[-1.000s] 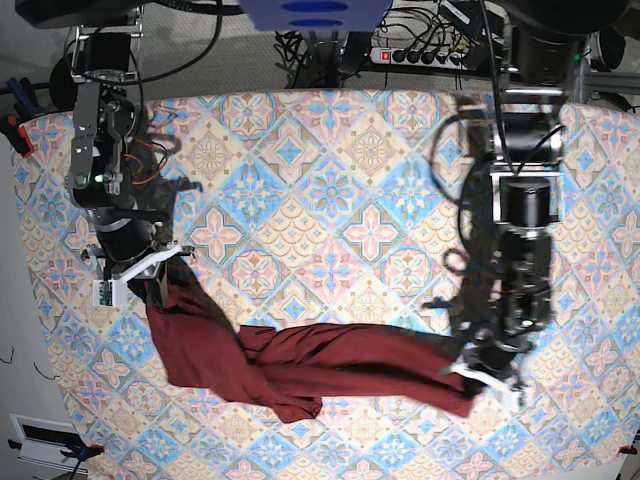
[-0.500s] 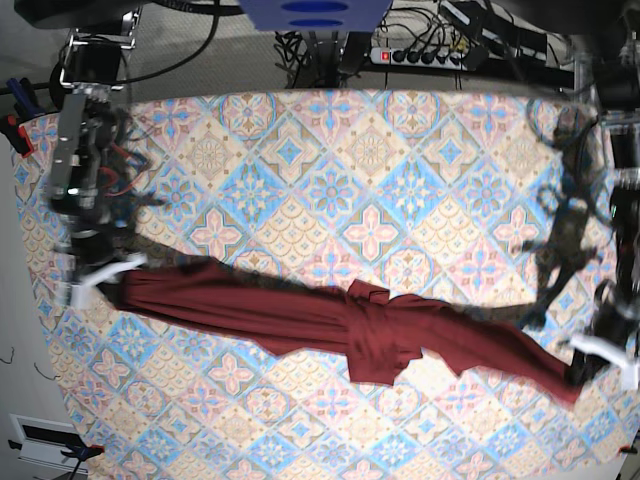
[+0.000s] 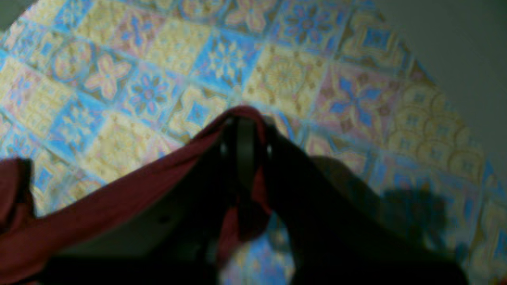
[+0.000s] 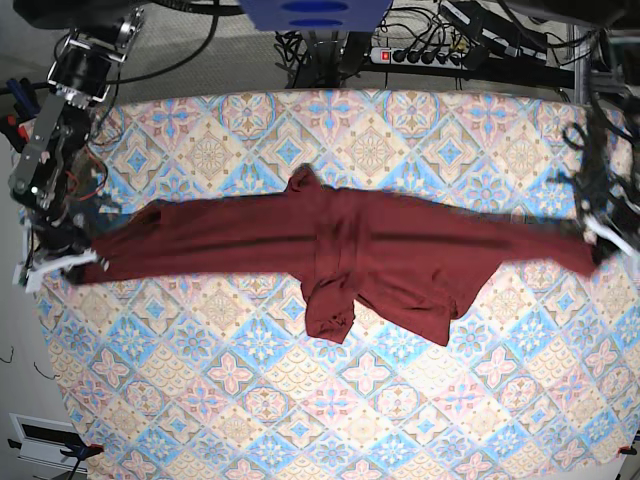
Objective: Layout the t-shirt on the table in an organized manner, then fold the t-shirt properly
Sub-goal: 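Stretch the shirt between both grippers, pulling them apart, then regrasp the shirt edge with the left gripper, then lift the shirt with both grippers, shake it, and lay it flat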
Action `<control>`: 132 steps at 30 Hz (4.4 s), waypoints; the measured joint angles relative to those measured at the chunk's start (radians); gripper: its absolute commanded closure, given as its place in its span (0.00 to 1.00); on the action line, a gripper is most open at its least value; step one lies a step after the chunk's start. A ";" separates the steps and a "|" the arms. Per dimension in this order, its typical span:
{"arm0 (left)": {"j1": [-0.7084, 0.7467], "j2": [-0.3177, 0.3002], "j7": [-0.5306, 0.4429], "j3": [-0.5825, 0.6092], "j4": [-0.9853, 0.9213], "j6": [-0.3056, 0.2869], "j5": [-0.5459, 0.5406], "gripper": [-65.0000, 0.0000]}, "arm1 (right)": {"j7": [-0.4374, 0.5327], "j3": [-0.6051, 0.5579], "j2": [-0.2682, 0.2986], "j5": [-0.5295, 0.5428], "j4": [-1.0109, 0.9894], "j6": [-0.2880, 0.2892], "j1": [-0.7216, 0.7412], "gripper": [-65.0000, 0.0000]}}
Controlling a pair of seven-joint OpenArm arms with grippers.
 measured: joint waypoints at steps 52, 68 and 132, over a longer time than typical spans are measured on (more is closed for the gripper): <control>-0.750 0.541 -0.040 0.499 -0.702 0.011 0.311 0.58 | 0.018 -0.172 0.007 -0.010 0.177 -0.008 -0.074 0.99; -0.809 0.469 -0.164 0.474 -0.835 0.000 0.339 1.00 | 0.024 -0.170 0.009 -0.007 0.199 -0.007 -0.068 0.99; -0.628 0.060 0.116 0.271 -0.019 0.003 -0.116 1.00 | 0.190 -0.568 0.139 -0.006 -0.007 0.001 0.294 0.99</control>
